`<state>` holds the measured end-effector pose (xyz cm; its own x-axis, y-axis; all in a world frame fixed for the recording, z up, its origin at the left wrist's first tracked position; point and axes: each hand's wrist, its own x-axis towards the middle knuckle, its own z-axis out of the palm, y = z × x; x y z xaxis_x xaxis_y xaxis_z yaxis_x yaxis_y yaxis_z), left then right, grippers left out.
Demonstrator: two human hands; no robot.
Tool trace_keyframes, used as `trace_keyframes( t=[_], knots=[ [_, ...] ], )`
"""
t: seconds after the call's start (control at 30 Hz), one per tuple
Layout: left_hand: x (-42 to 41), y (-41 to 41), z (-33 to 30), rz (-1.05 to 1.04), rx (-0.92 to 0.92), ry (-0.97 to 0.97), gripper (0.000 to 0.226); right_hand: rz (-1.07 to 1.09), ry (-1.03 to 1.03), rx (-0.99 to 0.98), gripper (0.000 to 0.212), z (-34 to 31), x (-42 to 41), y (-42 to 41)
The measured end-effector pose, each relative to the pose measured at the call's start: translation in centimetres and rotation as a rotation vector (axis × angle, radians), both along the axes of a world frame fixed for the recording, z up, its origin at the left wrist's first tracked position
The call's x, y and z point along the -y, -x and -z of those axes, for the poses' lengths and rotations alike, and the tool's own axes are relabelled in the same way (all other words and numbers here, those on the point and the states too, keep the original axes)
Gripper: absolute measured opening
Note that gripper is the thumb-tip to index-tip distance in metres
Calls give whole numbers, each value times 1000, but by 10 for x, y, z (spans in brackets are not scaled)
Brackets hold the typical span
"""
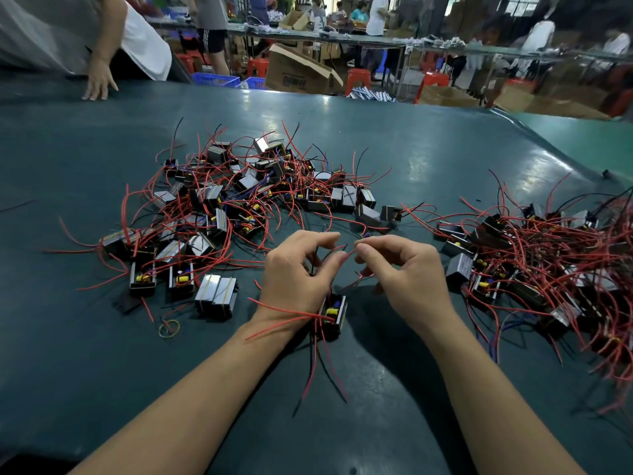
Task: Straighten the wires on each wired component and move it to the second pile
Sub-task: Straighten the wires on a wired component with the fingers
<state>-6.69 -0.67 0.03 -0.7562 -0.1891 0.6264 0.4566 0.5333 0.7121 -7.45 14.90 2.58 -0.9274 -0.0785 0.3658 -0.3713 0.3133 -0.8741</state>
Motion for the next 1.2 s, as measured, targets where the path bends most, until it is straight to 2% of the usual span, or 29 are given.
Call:
trace_keyframes(
  t=[0.13,0.3,0.4,0.6,0.7,0.93,1.07,1.2],
  knots=[
    [1,-4,0,31,-124,86,21,65,5,-61,7,0,3,-1],
    [-1,-8,-1,240,-4,4,33,4,89,-17,14,-3,3,-1],
    [0,-7,1,233,56,-67,39,-36,127,24,13,-4,5,-3],
    [0,-4,3,159,17,-53,9,-78,206,211,7,-5,1,0],
    [2,-4,3,130,-8,-38,7,-94,314,302,9,-7,0,0],
    [-1,-6,2,142,-1,-52,6,-69,364,438,22,-11,-3,4],
    [1,-6,1,172,52,-124,8,-157,333,381,13,-8,-5,3],
    [1,-7,-2,158,11,-87,10,-138,242,264,6,-4,-3,3]
  ],
)
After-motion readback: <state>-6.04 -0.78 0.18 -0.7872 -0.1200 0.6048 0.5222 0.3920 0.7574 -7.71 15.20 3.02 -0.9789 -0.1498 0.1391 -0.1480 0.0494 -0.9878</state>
